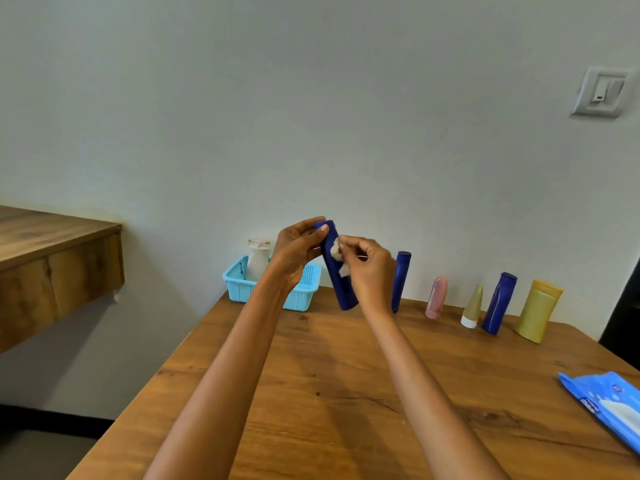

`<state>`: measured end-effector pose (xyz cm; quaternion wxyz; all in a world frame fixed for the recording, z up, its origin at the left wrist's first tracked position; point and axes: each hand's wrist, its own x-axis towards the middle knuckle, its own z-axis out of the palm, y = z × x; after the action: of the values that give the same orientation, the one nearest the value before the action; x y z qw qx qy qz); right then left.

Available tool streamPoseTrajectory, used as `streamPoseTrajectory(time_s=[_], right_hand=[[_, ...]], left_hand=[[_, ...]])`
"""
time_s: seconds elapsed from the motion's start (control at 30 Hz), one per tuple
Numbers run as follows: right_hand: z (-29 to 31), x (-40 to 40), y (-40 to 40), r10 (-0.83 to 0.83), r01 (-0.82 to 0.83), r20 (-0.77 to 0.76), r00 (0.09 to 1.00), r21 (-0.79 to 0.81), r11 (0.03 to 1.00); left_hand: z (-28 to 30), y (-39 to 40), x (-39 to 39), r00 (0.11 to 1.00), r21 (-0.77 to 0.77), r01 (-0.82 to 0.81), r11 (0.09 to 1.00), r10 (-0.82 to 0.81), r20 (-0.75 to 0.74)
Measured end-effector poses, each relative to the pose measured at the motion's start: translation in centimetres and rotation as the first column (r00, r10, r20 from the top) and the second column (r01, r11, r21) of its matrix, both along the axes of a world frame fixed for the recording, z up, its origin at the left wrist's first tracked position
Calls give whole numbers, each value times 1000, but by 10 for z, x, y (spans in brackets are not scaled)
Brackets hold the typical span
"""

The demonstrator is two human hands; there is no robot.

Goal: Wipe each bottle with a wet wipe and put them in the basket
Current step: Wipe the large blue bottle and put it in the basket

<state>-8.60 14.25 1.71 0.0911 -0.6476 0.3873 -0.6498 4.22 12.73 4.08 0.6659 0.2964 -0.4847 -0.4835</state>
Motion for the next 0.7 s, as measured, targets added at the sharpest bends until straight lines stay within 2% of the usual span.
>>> streamPoseTrajectory(time_s=[0.1,0.17,0.27,0.43,0.5,0.6,0.7], right_hand=[[-14,5,18,94,-98,-90,991,-46,994],[-31,-1,16,110,-108,-81,991,36,994],[-34,-10,0,31,-32,10,999,166,986],[-2,5,-2,9,-10,16,1000,39,999],[-2,9,5,46,-46,3,999,-1,999],[-23,4,11,100,-100,6,995,32,995],[-39,0,5,50,-53,23,998,126,991]], left_hand=[[2,-2,7,999,11,-31,999,31,-18],[0,-3,12,999,18,-42,999,42,-9],[-4,-3,12,999,17,-32,999,31,15],[1,1,4,998,29,-39,999,38,47],[3,1,6,999,35,-38,999,38,11],[6,2,15,998,30,-42,999,43,-50],[3,1,21,997,35,-65,997,66,-47]])
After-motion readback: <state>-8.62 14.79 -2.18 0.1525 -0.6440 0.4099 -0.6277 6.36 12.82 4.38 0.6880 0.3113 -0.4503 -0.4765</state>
